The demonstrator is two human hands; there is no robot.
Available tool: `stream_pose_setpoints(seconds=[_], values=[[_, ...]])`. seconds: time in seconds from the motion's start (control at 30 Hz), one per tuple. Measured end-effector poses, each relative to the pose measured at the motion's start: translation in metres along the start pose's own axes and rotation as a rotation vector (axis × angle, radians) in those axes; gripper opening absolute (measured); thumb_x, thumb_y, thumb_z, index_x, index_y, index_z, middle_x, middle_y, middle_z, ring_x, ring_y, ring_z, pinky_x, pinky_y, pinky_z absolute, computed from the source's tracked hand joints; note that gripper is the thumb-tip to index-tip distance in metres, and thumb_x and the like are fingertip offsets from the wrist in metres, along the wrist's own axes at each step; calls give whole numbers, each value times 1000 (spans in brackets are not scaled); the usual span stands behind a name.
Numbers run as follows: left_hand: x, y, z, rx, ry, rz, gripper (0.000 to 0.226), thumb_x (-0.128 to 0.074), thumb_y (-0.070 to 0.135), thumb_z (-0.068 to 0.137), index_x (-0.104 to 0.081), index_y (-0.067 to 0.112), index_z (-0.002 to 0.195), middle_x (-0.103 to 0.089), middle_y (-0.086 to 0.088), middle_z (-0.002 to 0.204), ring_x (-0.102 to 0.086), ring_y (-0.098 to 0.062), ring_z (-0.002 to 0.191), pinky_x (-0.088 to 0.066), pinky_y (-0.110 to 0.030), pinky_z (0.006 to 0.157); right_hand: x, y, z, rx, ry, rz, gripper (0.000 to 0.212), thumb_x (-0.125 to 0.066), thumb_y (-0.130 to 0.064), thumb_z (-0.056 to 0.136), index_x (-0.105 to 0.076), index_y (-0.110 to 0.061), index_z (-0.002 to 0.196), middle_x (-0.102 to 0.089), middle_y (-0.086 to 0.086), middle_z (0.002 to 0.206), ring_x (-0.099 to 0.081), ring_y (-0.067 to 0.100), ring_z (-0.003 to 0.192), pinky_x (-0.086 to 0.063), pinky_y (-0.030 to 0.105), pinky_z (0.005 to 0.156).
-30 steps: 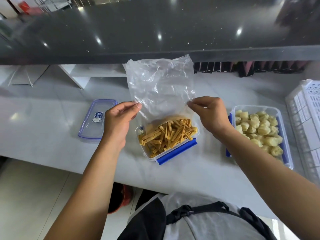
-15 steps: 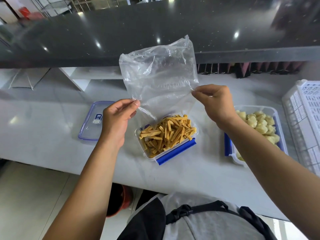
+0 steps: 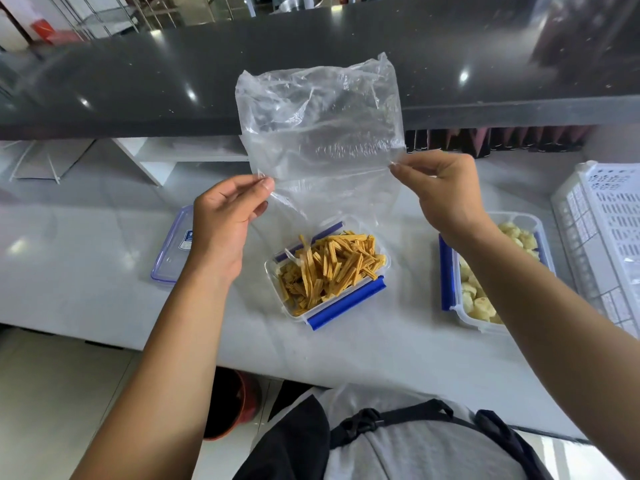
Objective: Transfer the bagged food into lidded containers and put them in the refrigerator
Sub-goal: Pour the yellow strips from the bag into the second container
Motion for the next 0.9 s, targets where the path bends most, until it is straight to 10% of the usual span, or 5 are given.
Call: stream_pose_setpoints(seconds=[0.43,0.9], values=[[-19,14,-8,-50,-74,52,9,-72,14,88,-75,21,92,-76,3,92,-67,-10,92,-53,-28,83,38,-28,-17,56,7,-175,4,-73,-25,89,-74,-21,90,-70,-5,105,-63,8,103,-49,33,98],[-268,-39,-97,120,-718,96,15,-68,17,92,-77,19,81,-78,1,85,-67,-6,80,-54,-31,82,276,2,-72,-213,431,-461,4,-74,-21,86,-72,-23,83,-71,-3,105,-63,13,91,-44,29,88]])
Point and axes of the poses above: each hand's wrist, its own z-axis towards the middle knuckle, its own x-axis out of the back of the hand, y = z × x, the point moved 10 cm from there along z, towards the middle knuckle
